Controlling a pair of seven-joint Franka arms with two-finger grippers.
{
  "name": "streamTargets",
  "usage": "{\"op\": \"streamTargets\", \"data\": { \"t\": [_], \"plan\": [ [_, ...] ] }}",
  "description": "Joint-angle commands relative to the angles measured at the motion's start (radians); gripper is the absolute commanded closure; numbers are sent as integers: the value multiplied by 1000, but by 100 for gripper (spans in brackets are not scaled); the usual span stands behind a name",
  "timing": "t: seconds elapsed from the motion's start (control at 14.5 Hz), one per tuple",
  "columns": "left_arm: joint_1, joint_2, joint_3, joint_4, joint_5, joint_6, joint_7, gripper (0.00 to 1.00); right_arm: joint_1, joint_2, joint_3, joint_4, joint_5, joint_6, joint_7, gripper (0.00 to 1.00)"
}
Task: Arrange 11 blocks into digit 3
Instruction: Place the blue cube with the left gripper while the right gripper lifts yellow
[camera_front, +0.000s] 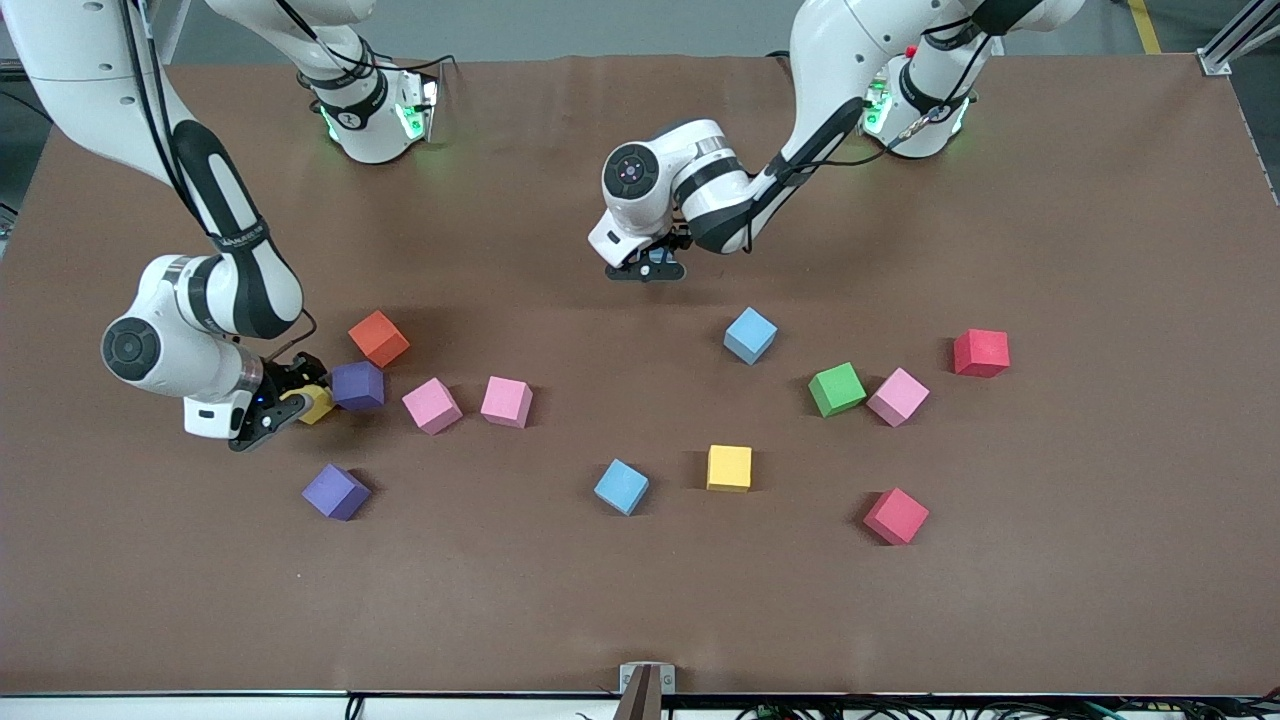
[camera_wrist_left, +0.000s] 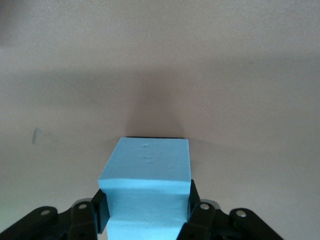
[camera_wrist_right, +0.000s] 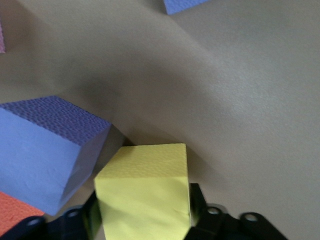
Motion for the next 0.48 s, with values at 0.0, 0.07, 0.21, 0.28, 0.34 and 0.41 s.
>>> {"op": "streamTargets", "data": {
  "t": [0.0,0.07,0.21,0.28,0.34,0.41],
  "plan": [
    [-43,19,31,37,20,-24,-20,98,10,-14,1,-19,-6,14,-7,57],
    [-43,19,31,39,20,-24,-19,97,9,-14,0,-16,-6,14,-7,62],
    [-44,19,31,39,20,-24,-19,97,4,-14,0,-13,-3,14,-4,70],
    [-44,19,31,39,20,-24,-17,97,-3,-14,0,-12,4,12,5,73],
    [-44,20,31,40,20,-24,-17,96,-20,-14,0,-7,7,11,8,76],
    [-44,23,33,41,22,-24,-17,96,-46,-14,0,8,18,3,13,78]
  ]
}}
